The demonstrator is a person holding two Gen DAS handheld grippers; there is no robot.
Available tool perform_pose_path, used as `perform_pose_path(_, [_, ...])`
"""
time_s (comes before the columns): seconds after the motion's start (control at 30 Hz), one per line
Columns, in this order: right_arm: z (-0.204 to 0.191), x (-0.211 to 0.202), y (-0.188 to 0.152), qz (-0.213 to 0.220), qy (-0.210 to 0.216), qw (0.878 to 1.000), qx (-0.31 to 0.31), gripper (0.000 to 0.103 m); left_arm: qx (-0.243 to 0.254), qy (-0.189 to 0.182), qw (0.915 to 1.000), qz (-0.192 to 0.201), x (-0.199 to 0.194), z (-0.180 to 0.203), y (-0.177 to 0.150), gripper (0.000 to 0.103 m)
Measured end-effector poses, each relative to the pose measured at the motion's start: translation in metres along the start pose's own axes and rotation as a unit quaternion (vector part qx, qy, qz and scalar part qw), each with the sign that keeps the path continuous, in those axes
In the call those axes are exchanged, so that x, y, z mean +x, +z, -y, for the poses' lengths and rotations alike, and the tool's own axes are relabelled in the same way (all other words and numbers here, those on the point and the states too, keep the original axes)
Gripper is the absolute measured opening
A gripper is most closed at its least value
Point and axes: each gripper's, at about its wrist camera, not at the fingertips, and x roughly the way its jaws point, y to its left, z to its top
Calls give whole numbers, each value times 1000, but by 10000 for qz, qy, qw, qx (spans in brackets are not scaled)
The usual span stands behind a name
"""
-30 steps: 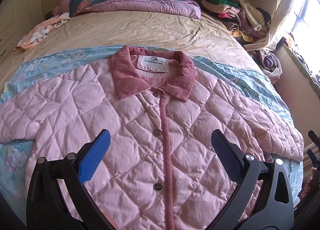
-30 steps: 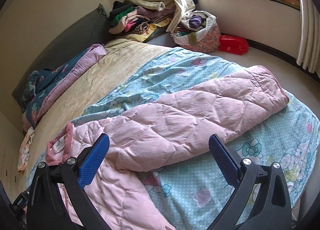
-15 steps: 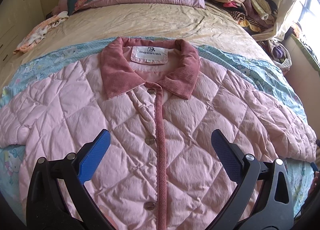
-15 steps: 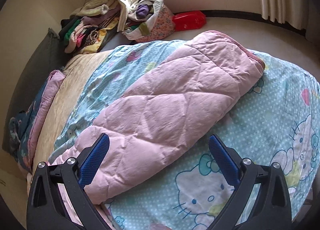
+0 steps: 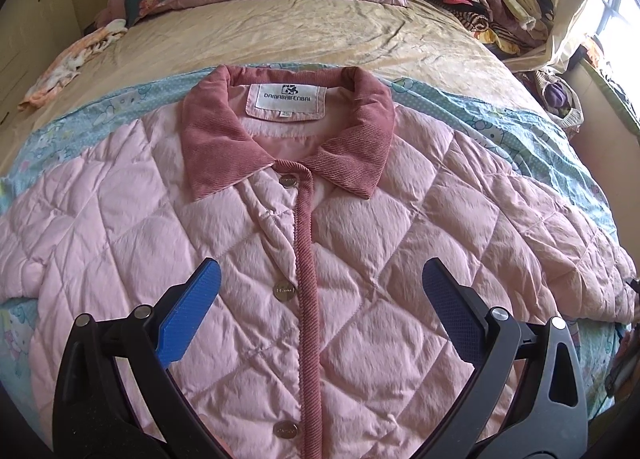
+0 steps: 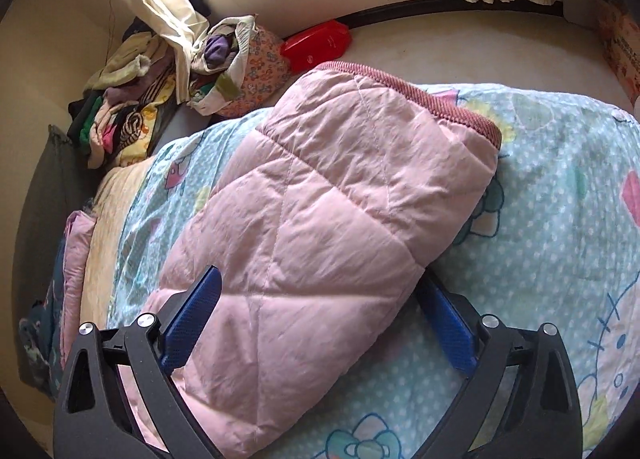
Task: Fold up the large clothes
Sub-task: 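Grasp the pink sleeve cuff with the right tool, then lift the sleeve and carry it across the jacket body with the right tool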
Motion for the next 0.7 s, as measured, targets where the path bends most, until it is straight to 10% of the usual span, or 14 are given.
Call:
perform_pose_path(0.27, [-12,-28,5,404,625,9970,-206,30,-14,-108,9999,53,-9,-6,5,95])
perform_pose_path(0.7, [-158,-149,-26,972,1974,9477,-2312,23,-16,-151,9988,460,-73,-21,21,95])
